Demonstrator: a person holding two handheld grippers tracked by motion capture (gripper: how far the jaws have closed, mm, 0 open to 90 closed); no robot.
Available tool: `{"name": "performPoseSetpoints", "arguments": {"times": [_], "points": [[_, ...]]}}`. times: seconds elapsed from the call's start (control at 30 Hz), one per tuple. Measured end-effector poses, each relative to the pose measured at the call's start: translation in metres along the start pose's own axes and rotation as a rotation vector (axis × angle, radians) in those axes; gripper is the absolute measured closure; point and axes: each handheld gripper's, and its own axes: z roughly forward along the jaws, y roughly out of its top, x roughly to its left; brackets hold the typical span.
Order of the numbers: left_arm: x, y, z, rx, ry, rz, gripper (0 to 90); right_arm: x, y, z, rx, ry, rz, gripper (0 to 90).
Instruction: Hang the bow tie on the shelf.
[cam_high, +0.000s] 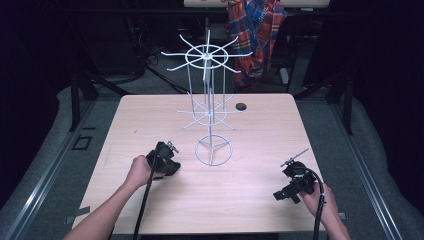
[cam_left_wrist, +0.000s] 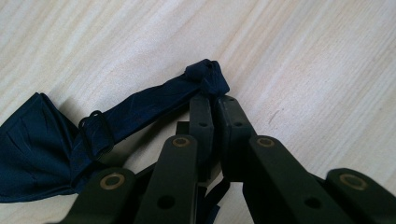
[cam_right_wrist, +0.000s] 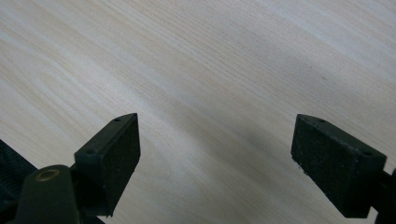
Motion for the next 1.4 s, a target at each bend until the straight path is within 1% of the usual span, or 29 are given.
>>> {"name": "performPoseSetpoints", "arguments": {"times": [0.07, 0.1, 0.17, 0.2, 0.23, 0.27, 0.3, 0.33, 0.37, 0.47, 0.53, 0.6, 0.7, 0.8, 0.9, 0.93, 0.97, 1.0, 1.03, 1.07, 1.1, 1.13, 1.17, 1.2, 1.4], "points": [[0.003, 0.000, -0.004, -0.026, -0.014, -0.014, 85.7, 0.000, 0.000, -0.001, 0.013, -0.002, 0.005, 15.4], [0.005, -0.001, -0.007, -0.043, -0.015, -0.018, 85.7, 0.000, 0.000, 0.000, 0.007, 0.005, 0.007, 15.4], [0.008, -0.002, -0.014, -0.090, -0.030, -0.043, 85.7, 0.000, 0.000, 0.000, 0.001, 0.004, 0.005, 15.3], [0.011, -0.003, -0.018, -0.105, -0.035, -0.049, 85.7, 0.000, -0.001, 0.000, -0.005, 0.003, 0.009, 15.4], [0.012, -0.004, -0.021, -0.122, -0.037, -0.056, 85.7, -0.001, -0.001, 0.000, -0.001, 0.004, 0.005, 15.4], [0.014, -0.005, -0.024, -0.137, -0.039, -0.064, 85.7, -0.001, -0.001, -0.001, 0.006, -0.003, 0.000, 15.3], [0.015, -0.006, -0.026, -0.150, -0.042, -0.069, 85.7, -0.001, 0.000, -0.002, 0.017, -0.033, -0.008, 15.4], [0.015, -0.006, -0.026, -0.150, -0.042, -0.069, 85.7, -0.002, 0.000, -0.002, 0.015, -0.020, -0.007, 15.4], [0.018, -0.008, -0.032, -0.183, -0.048, -0.083, 85.8, -0.001, -0.001, -0.002, 0.012, -0.022, -0.004, 15.4], [0.020, -0.010, -0.039, -0.218, -0.051, -0.101, 86.0, -0.002, -0.001, -0.001, 0.014, -0.018, -0.007, 15.4], [0.021, -0.010, -0.041, -0.225, -0.057, -0.103, 86.1, -0.002, -0.001, -0.001, 0.013, -0.010, -0.006, 15.4], [0.024, -0.014, -0.047, -0.264, -0.080, -0.126, 86.1, -0.002, 0.000, -0.001, 0.019, -0.009, -0.010, 15.4], [0.028, -0.016, -0.053, -0.298, -0.092, -0.147, 86.2, -0.002, -0.001, -0.001, 0.013, -0.010, -0.006, 15.4], [0.030, -0.019, -0.059, -0.323, -0.095, -0.165, 86.2, -0.002, -0.001, -0.001, 0.015, -0.011, -0.004, 15.4], [0.031, -0.020, -0.062, -0.334, -0.093, -0.165, 86.2, -0.002, -0.001, -0.001, 0.015, -0.010, -0.005, 15.4], [0.031, -0.022, -0.066, -0.344, -0.097, -0.166, 86.2, -0.002, -0.001, -0.001, 0.015, -0.010, -0.004, 15.3], [0.031, -0.022, -0.066, -0.344, -0.097, -0.166, 86.2, -0.002, -0.001, -0.001, 0.007, -0.005, 0.003, 15.4], [0.032, -0.023, -0.069, -0.362, -0.096, -0.171, 86.2, -0.002, -0.001, -0.001, 0.008, -0.007, 0.002, 15.4], [0.033, -0.023, -0.071, -0.370, -0.095, -0.175, 86.2, -0.002, -0.001, -0.002, 0.013, -0.035, -0.001, 15.4], [0.033, -0.023, -0.072, -0.380, -0.095, -0.179, 86.2, -0.002, -0.001, -0.001, 0.009, -0.016, 0.001, 15.4], [0.033, -0.024, -0.074, -0.385, -0.101, -0.182, 86.2, -0.002, -0.001, -0.002, 0.020, -0.039, -0.007, 15.4], [0.033, -0.024, -0.074, -0.385, -0.101, -0.182, 86.3, -0.002, -0.001, -0.002, 0.020, -0.039, -0.007, 15.4], [0.034, -0.024, -0.077, -0.400, -0.099, -0.184, 86.2, -0.002, -0.001, 0.000, 0.015, 0.004, -0.004, 15.4], [0.034, -0.024, -0.077, -0.400, -0.099, -0.184, 86.2, -0.002, 0.000, -0.001, 0.020, -0.010, -0.010, 15.4], [0.036, -0.025, -0.086, -0.438, -0.100, -0.196, 86.2, -0.002, 0.000, -0.001, 0.020, -0.008, -0.007, 15.4]]}}
